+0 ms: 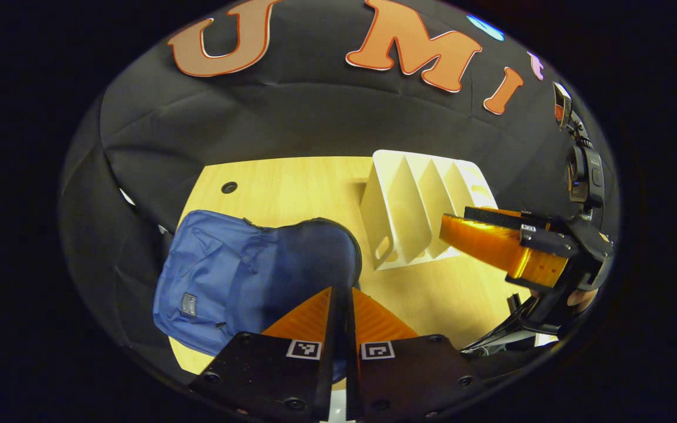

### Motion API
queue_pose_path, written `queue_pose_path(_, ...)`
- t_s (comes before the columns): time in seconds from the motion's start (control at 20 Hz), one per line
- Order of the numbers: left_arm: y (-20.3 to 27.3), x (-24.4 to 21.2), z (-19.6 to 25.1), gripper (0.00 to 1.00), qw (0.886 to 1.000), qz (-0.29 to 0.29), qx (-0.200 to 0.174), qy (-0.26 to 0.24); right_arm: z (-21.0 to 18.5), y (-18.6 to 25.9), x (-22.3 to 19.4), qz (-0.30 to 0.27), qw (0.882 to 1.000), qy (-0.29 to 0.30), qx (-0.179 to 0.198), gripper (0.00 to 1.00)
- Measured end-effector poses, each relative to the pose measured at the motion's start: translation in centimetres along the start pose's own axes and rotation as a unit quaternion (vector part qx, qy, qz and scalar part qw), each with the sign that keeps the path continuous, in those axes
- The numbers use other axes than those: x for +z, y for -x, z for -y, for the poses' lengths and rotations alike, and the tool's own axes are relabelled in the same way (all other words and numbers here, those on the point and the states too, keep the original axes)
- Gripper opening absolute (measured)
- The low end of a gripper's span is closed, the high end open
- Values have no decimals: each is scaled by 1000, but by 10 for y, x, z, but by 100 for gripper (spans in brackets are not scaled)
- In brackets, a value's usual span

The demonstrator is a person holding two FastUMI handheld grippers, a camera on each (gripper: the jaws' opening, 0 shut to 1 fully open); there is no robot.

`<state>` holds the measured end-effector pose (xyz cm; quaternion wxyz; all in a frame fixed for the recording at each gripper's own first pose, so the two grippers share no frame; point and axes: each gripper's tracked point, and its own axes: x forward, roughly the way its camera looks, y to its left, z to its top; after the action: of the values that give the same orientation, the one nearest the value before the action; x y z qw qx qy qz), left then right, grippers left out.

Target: Open the schoolbag, grab two books from the bookshelf and put them into the schoolbag.

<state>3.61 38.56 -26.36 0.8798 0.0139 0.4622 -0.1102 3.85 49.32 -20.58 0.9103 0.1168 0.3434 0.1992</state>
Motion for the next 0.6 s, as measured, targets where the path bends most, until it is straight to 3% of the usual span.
queue_pose_path(0.35, -2, 23, 30, 10, 999, 33, 3, -2, 60, 40, 37, 62, 996, 27, -55, 85)
queue_pose_path(0.5, 2, 43, 50, 42, 997, 76, -3, 0, 76, 62, 61, 106, 990, 44, -80, 87)
queue_pose_path(0.55, 3, 54, 63, 46, 996, 91, -7, 2, 83, 69, 69, 123, 987, 51, -93, 87)
queue_pose_path(0.6, 6, 62, 71, 59, 994, 112, -9, 1, 91, 77, 77, 139, 983, 59, -106, 89)
